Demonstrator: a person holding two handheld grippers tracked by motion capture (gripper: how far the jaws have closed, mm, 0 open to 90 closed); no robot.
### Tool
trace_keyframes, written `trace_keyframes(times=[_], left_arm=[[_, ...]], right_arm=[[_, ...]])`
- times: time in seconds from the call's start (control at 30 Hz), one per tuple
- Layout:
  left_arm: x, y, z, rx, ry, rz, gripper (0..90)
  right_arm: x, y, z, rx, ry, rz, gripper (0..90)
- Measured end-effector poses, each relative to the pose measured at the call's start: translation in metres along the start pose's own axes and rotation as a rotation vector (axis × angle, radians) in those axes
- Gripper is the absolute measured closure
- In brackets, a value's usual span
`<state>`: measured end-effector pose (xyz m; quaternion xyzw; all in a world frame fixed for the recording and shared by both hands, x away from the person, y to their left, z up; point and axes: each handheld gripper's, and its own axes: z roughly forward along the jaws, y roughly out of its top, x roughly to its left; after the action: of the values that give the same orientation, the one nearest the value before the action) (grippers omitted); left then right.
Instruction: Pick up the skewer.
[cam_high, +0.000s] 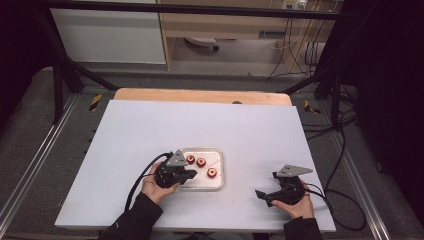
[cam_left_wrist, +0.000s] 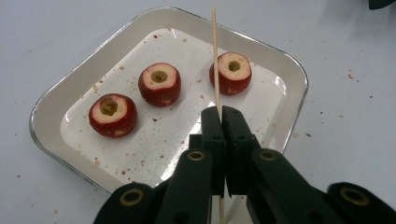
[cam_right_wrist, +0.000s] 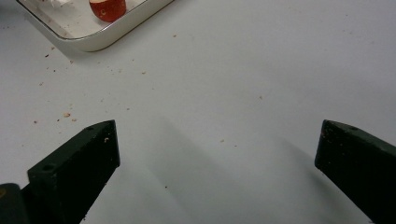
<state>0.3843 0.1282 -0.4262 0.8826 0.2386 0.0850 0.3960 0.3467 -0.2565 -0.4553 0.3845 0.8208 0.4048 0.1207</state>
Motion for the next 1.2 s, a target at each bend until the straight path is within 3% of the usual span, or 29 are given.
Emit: trace_keyframes(times=[0.23,0.87,1.17,1.2], left_arm=[[-0.003,0.001,-0.002,0.004,-0.012,0.002,88.2],[-0.022,0.012,-0.003,0.02,-0.034,0.049,88.2],[-0.029,0.018,-0.003,0.037,-0.039,0.076,88.2],[-0.03,0.018,-0.003,0.04,-0.037,0.078,88.2]], right_arm=[[0.008,0.005,0.004,0.023,-0.027,-0.041,0.5],[0.039,0.024,0.014,0.076,-0.054,-0.235,3.8],[0.054,0.036,0.018,0.088,-0.078,-0.359,7.2],[0.057,0.04,0.018,0.087,-0.088,-0.39,8.5]])
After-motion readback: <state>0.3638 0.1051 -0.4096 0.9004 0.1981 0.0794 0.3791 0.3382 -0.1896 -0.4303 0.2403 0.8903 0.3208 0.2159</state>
